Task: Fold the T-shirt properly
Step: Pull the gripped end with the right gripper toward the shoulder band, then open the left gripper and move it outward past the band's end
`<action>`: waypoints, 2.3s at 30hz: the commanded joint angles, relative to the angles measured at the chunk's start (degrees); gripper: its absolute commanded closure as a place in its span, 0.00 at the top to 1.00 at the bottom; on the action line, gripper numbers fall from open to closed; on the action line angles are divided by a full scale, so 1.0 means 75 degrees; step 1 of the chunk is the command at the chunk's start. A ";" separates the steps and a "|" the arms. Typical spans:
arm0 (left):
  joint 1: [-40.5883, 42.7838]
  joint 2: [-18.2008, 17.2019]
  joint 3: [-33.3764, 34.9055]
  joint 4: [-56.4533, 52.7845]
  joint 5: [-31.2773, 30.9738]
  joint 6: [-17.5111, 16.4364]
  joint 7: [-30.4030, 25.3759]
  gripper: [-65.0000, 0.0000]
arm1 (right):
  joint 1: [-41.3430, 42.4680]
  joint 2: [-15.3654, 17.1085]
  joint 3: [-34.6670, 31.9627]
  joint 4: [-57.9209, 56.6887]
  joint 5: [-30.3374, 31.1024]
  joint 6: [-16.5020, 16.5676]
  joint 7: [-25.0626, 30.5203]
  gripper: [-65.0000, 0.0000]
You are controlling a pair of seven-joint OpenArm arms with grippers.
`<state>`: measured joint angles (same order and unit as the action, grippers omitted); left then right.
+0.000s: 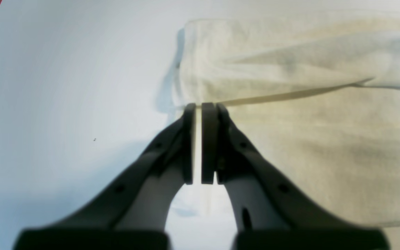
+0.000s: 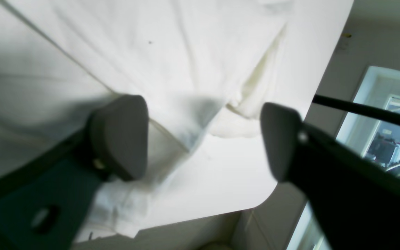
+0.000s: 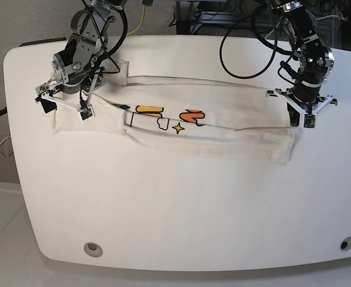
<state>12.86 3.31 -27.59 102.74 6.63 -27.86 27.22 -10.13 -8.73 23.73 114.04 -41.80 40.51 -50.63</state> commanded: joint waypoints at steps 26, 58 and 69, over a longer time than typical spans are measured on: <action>-0.0865 -0.0225 -0.1707 0.0373 -0.0070 -0.0476 0.0115 0.63 | 0.0220 0.0021 -0.0028 0.0121 -0.0012 -0.0068 0.0099 0.83; -0.2600 -0.0541 -0.2504 -0.2123 -0.0082 -0.1619 0.2917 0.80 | 0.0278 0.0033 -0.0040 0.0027 -0.0047 -0.0068 0.0099 0.80; -0.2694 -0.0506 -0.2480 -0.1983 -0.0082 -0.1619 0.3046 0.80 | 0.0313 0.0033 -0.0040 0.0015 -0.0024 -0.0068 0.0099 0.80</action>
<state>-6.35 0.16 -46.35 85.71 6.74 -39.94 50.94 -8.45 -8.71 23.44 113.30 -41.80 40.51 -50.19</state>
